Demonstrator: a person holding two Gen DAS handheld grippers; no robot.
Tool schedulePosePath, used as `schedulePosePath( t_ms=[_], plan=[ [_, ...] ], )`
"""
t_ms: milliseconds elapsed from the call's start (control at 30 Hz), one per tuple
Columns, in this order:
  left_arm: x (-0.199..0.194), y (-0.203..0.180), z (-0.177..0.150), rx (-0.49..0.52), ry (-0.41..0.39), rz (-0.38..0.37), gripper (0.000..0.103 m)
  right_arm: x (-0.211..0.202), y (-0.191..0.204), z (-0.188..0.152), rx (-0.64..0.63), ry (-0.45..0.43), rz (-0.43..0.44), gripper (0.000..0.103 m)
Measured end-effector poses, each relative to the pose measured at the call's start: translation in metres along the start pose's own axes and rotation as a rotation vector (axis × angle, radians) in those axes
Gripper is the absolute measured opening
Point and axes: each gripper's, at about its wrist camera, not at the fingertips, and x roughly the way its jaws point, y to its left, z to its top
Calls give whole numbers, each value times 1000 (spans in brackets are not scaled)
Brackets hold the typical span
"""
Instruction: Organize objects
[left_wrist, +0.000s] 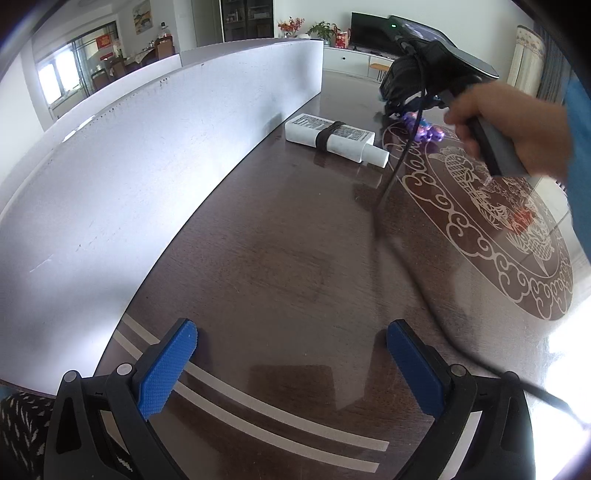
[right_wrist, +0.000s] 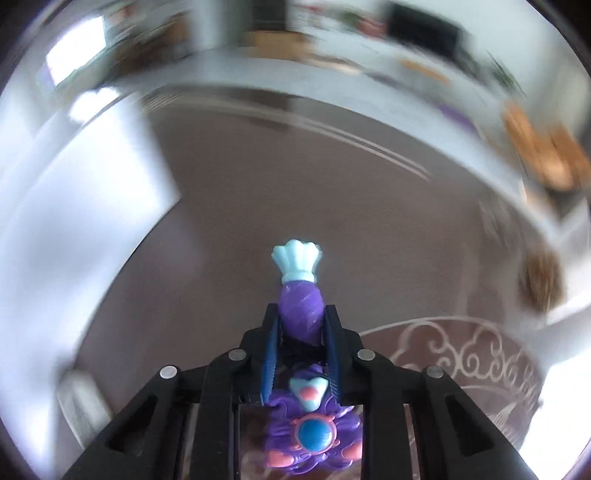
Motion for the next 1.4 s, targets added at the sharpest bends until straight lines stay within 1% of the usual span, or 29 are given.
schedulePosePath(
  t_ms=[33, 133, 200, 233, 300, 367, 433, 467, 567, 700, 767, 833, 867, 900, 933, 967, 1000, 1033, 1067, 1167, 1200, 1267, 1333, 1400],
  plan=[
    [0, 0, -1, 0, 0, 0, 103, -7, 15, -10, -75, -12, 32, 23],
    [0, 0, -1, 2, 0, -2, 103, -31, 53, -45, -245, -31, 133, 23],
    [0, 0, -1, 2, -1, -2, 103, -48, 73, -71, -340, -44, 185, 23],
    [-1, 0, -2, 3, -1, -1, 103, -57, 81, -86, -381, -49, 215, 23],
    [-1, 0, -3, 3, 0, -2, 103, -72, 86, -114, -406, -48, 245, 22],
    [-1, -1, -3, 9, 1, -6, 103, -81, 77, -133, -371, -43, 239, 22],
    [-1, -2, -3, 19, 2, -24, 103, -92, 52, -157, -290, -43, 212, 22],
    [-1, -3, -3, 26, 1, -35, 103, -95, 31, -172, -249, -45, 197, 22],
    [-2, -8, -4, 51, 0, -63, 103, -114, -12, -212, -118, -49, 146, 22],
    [-4, -16, -6, 86, 1, -70, 103, -141, -53, -265, -24, -70, 103, 23],
    [-4, -20, -6, 106, 1, -80, 103, -146, -64, -285, 25, -83, 80, 23],
    [-7, -27, -9, 133, -1, -94, 103, -158, -73, -306, 76, -114, 69, 23],
    [-10, -27, -12, 143, -1, -97, 103, -159, -76, -312, 88, -127, 65, 23],
    [-10, -30, -13, 159, -1, -99, 103, -170, -72, -323, 99, -144, 57, 25],
    [-13, -31, -16, 168, -2, -104, 103, -171, -76, -328, 104, -162, 53, 28],
    [-14, -31, -18, 174, -3, -106, 103, -168, -77, -325, 105, -173, 54, 41],
    [-15, -32, -19, 179, -3, -110, 103, -167, -77, -325, 107, -178, 53, 63],
    [-15, -33, -19, 185, -3, -115, 103, -166, -77, -325, 111, -176, 49, 73],
    [-15, -34, -19, 193, -4, -118, 103, -160, -77, -320, 112, -168, 51, 80],
    [-17, -37, -20, 215, 3, -153, 103, -159, -83, -315, 127, -173, 71, 80],
    [-18, -37, -20, 225, 15, -174, 103, -155, -84, -315, 132, -174, 78, 82],
    [-21, -35, -20, 229, 46, -210, 103, -155, -85, -319, 144, -175, 93, 86],
    [-25, -29, -19, 234, 90, -269, 103, -154, -83, -321, 144, -171, 87, 89],
    [-27, -24, -19, 240, 123, -303, 103, -152, -79, -320, 131, -163, 77, 93]
  ],
)
